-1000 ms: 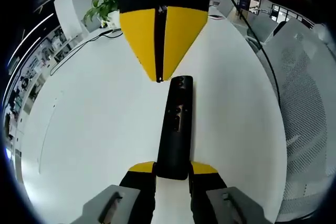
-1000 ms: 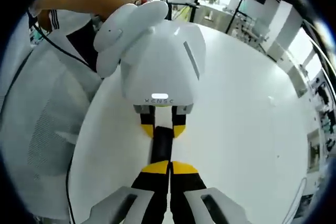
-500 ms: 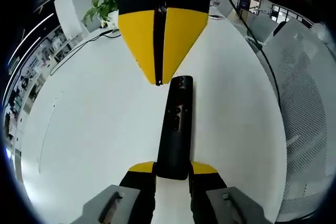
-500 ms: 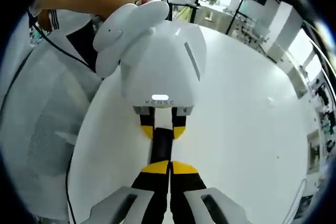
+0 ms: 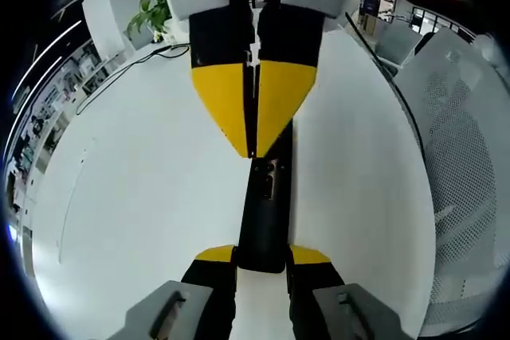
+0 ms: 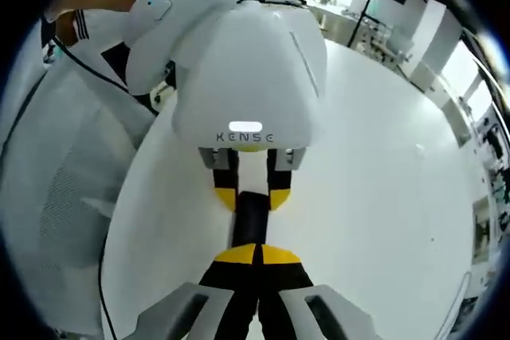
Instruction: Press the specified remote control buttons in sequence, fully releasing each button before pressing the next.
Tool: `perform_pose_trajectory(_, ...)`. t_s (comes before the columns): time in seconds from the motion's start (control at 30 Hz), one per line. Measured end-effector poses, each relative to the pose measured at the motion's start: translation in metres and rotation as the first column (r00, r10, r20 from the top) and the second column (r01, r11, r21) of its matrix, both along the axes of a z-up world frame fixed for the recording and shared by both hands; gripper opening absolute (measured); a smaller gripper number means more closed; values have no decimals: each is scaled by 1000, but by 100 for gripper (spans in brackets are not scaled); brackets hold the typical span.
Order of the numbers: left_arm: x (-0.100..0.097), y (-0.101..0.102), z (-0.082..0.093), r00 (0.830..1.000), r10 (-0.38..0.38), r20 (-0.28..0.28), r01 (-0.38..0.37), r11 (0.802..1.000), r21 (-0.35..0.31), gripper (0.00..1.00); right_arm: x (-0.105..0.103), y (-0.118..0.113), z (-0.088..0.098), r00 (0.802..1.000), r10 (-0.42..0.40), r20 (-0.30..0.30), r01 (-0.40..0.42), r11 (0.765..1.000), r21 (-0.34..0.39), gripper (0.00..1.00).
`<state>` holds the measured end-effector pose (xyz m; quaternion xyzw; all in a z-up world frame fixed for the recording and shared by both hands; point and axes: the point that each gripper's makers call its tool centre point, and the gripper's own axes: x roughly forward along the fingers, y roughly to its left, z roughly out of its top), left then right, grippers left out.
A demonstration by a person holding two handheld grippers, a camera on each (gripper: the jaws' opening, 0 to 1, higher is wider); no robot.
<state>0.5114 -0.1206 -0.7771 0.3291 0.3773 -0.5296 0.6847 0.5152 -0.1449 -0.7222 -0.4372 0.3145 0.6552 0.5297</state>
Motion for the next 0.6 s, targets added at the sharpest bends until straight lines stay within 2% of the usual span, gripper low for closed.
perform_pose_trajectory(0.6,1,0,0,1000,1,2,-1,1000,-7,23,-8,-1,-34,999,8,-31,-9,999,-44,0)
